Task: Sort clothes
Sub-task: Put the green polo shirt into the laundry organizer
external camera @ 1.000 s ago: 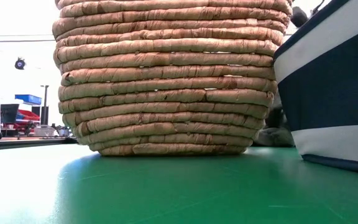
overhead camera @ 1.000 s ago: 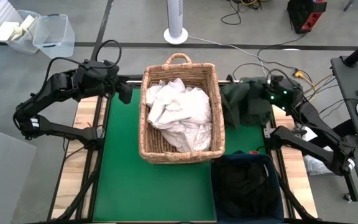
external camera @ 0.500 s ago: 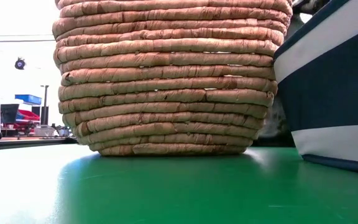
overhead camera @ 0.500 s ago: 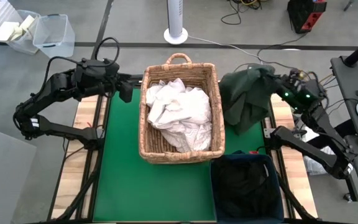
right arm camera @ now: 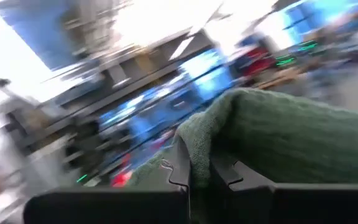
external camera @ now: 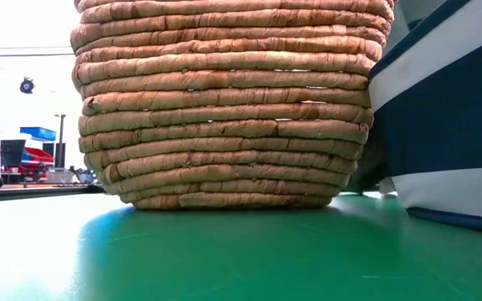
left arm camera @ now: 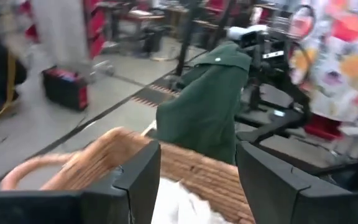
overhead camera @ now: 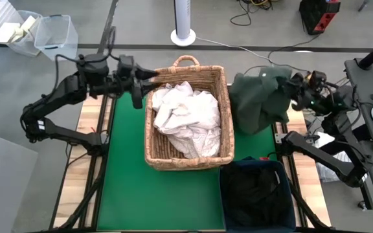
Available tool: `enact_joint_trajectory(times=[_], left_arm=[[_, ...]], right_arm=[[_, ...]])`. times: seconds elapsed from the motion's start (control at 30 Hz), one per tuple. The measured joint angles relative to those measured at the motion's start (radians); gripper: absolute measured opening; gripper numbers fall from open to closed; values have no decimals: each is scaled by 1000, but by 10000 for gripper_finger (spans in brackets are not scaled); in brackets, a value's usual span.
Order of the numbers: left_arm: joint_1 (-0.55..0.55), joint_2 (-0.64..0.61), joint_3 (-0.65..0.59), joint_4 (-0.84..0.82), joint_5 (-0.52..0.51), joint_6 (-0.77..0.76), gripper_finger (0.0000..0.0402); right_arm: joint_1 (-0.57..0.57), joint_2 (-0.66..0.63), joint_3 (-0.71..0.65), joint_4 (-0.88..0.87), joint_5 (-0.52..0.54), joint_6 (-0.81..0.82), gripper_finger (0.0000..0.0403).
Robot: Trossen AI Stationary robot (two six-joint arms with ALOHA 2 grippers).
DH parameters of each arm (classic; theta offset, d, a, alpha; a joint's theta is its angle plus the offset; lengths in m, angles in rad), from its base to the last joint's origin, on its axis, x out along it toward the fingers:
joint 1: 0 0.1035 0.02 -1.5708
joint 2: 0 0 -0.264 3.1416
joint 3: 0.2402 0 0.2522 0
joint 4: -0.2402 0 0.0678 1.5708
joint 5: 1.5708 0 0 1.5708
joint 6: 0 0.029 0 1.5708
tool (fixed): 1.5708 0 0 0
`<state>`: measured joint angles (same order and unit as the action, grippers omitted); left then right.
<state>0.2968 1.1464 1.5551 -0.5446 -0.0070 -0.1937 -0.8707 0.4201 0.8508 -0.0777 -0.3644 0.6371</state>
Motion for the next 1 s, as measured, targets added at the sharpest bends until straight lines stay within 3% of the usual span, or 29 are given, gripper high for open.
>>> enact_joint_trajectory(times=[0.2,0.53,0.77,1.0], left_arm=[[-56,91,0,115,130,128,190],[-94,222,72,209,130,182,190],[-133,375,241,203,185,197,194],[-140,557,458,122,260,216,229]], right_arm=[[0,18,33,7,-225,18,9],[0,47,112,10,-409,-16,9],[0,80,143,10,-429,-9,9],[0,140,160,12,-436,-21,9]])
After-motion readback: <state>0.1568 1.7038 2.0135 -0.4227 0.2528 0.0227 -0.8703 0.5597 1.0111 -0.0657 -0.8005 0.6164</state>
